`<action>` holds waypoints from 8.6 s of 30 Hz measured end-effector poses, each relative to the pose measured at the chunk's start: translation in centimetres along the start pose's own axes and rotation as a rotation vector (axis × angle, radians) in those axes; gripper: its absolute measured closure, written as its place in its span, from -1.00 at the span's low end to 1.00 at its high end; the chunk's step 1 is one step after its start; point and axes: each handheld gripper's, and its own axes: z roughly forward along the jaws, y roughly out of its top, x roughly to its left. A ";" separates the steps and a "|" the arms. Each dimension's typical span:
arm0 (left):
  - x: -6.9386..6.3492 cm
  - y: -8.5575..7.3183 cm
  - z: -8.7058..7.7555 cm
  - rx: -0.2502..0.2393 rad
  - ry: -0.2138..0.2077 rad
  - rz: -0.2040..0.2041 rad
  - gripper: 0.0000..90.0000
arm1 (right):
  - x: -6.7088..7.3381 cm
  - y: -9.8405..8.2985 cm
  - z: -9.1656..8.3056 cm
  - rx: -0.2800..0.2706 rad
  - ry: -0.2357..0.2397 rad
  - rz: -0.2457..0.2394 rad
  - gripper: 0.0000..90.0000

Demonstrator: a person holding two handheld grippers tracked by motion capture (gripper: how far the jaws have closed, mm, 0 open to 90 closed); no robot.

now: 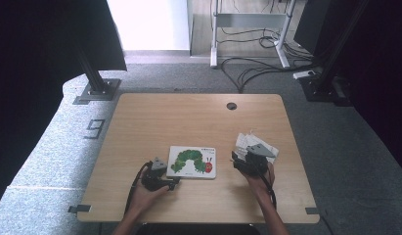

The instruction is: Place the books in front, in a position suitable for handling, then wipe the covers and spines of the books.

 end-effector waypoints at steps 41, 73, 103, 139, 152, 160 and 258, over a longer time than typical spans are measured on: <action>2.4 2.4 -0.6 -0.056 -0.038 -0.087 -0.45 | 6.6 -1.1 4.5 0.141 0.282 -0.004 -0.26; 3.3 3.4 2.4 -0.012 -0.053 -0.149 -0.51 | 5.9 -0.6 7.8 0.245 0.282 0.113 -0.44; 3.2 3.4 2.4 -0.023 -0.069 -0.163 -0.53 | 3.4 -0.1 6.4 0.282 0.433 0.324 -0.21; 3.3 3.1 2.3 -0.025 -0.077 -0.164 -0.55 | 3.1 0.8 6.7 0.321 0.444 0.444 -0.27; 2.9 2.4 1.1 -0.001 -0.122 -0.077 -0.63 | 2.9 0.8 6.4 0.288 0.474 0.453 -0.24; 2.7 1.6 0.4 0.011 -0.158 -0.026 -0.69 | 3.1 1.0 6.4 0.279 0.477 0.450 -0.22; 0.5 0.8 1.2 0.017 -0.007 0.061 -0.81 | 4.8 2.8 4.2 0.035 0.646 0.186 0.73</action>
